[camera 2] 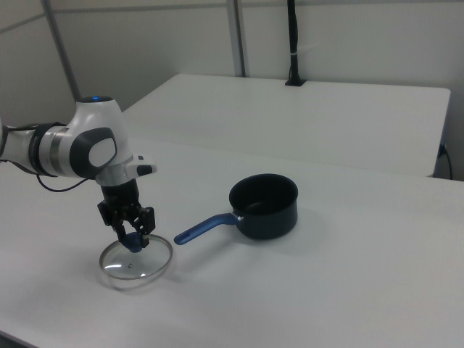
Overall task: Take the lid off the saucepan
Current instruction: 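Lower the held lid onto the table beside the saucepan, then open the gripper and raise it away from the lid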
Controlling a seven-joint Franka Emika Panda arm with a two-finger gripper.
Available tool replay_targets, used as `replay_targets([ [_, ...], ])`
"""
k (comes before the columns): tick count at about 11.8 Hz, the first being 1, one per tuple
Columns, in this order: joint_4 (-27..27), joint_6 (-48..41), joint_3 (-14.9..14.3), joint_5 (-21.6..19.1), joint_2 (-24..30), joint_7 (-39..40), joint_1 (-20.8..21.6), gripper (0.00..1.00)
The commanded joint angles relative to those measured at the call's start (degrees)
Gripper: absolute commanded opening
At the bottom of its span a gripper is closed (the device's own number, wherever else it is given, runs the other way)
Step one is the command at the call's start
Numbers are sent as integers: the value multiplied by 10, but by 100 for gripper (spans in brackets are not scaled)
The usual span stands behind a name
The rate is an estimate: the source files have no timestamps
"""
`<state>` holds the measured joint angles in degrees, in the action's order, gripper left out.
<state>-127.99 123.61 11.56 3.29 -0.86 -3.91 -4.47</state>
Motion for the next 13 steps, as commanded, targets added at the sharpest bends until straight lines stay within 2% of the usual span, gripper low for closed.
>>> replay_targets([
  [1,2,1,1,9,9,-13,-2,91],
  [2,21,-24,1,9,11,-10,-3,100],
  [5,101,-114,0,7,19,-13,-16,100],
  [8,227,-219,-12,2,24,-22,-37,100],
  [10,285,-253,-62,-9,25,-29,-23,100],
  [11,305,-255,-91,-29,24,-31,-6,100],
  [13,326,-257,-163,-36,30,-26,46,100],
])
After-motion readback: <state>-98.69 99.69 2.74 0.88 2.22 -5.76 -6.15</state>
